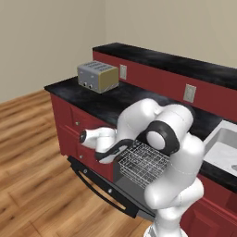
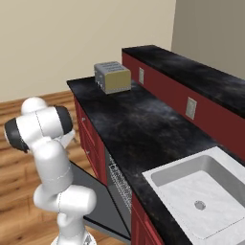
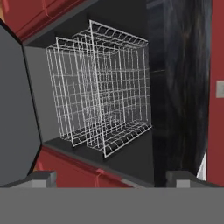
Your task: Open the dishwasher door and pull out the top rack.
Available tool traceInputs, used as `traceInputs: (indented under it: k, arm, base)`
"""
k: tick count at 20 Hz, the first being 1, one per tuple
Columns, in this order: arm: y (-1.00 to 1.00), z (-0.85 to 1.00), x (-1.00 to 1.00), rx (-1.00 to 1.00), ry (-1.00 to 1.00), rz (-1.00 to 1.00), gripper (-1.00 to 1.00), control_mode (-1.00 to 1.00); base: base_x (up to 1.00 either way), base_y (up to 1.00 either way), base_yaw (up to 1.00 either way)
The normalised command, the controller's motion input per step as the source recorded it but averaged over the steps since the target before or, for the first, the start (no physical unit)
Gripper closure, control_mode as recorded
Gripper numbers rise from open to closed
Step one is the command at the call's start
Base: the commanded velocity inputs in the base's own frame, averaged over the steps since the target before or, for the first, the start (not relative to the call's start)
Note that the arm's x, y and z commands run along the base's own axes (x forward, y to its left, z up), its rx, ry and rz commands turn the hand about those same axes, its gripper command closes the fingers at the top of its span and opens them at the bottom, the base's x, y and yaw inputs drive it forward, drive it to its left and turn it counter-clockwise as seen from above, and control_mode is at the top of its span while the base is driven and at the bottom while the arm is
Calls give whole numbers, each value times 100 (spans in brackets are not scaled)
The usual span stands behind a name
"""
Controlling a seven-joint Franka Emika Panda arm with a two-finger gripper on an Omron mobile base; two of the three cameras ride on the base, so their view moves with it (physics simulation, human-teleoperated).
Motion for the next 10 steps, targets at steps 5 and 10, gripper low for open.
traceInputs:
  k: [5, 10]
  arm:
    - [-26, -40, 18, 0, 0, 0, -100, -100]
    - [-23, -33, 22, 0, 0, 0, -100, -100]
  base:
    - [0, 0, 0]
    - [0, 0, 0]
